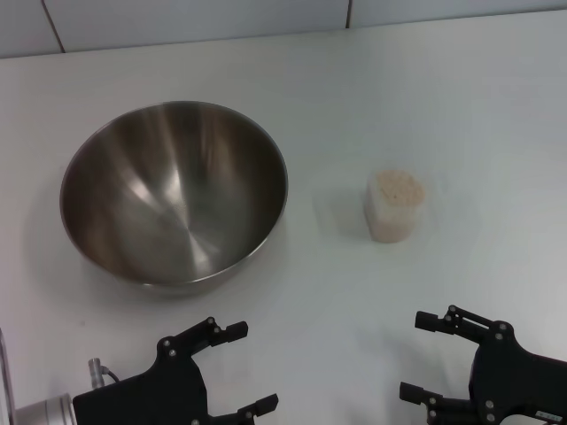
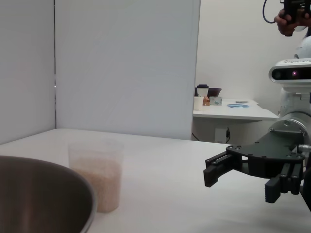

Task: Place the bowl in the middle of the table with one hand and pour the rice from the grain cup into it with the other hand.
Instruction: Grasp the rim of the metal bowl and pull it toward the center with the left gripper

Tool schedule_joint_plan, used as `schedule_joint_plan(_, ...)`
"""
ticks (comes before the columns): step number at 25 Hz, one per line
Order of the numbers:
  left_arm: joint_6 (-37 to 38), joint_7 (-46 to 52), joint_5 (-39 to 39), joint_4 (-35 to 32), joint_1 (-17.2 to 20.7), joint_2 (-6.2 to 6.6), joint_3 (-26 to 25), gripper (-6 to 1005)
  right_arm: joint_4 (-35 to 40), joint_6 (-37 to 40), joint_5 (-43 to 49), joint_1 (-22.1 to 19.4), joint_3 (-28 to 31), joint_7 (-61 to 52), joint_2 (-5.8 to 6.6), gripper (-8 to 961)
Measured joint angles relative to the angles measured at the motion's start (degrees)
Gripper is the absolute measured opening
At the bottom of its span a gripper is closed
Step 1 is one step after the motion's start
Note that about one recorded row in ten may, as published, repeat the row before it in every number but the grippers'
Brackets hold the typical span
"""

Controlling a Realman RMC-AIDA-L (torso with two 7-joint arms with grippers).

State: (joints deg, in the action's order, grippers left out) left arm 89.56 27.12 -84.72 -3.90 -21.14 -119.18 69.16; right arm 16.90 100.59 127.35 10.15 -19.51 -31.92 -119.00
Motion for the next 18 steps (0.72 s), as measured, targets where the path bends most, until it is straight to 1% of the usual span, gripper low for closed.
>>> schedule_joint_plan(8, 0.1, 0.1, 0.0, -0.1, 0.0, 0.00, 0.1, 861, 0.1, 0.0, 0.0, 0.0, 0.0, 0.1, 0.00, 840)
schedule_joint_plan(9, 2.2, 0.0, 0.1, -0.4, 0.2, 0.01, 0.0, 861, 0.1, 0.0, 0.0, 0.0, 0.0, 0.1, 0.00, 840)
schedule_joint_plan(10, 2.2, 0.0, 0.1, -0.4, 0.2, 0.01, 0.0, 861, 0.1, 0.0, 0.0, 0.0, 0.0, 0.1, 0.00, 841)
schedule_joint_plan(12, 6.9, -0.3, 0.3, -1.6, 0.8, 0.16, -0.7, 860, 0.0, 0.0, 0.0, 0.0, 0.0, 0.1, 0.00, 841)
schedule_joint_plan(13, 11.2, -0.3, 0.5, -2.8, 1.2, 0.37, -1.8, 860, 0.0, 0.0, 0.0, 0.0, 0.0, 0.1, 0.00, 841)
schedule_joint_plan(14, 16.6, 0.0, 0.6, -4.6, 1.7, 0.58, -4.0, 860, 0.0, 0.0, 0.0, 0.0, 0.0, 0.1, 0.00, 841)
schedule_joint_plan(15, 16.6, 0.0, 0.6, -4.6, 1.7, 0.58, -4.0, 860, 0.0, 0.0, 0.0, 0.0, 0.0, 0.1, 0.01, 841)
schedule_joint_plan(16, 19.4, 0.7, 0.6, -5.7, 1.9, 0.66, -6.1, 860, 0.0, 0.0, 0.0, 0.0, 0.0, 0.1, 0.01, 841)
schedule_joint_plan(18, 21.9, 4.0, 0.6, -8.6, 2.1, 0.76, -10.2, 860, 0.0, 0.0, 0.0, 0.1, 0.0, 0.1, 0.00, 841)
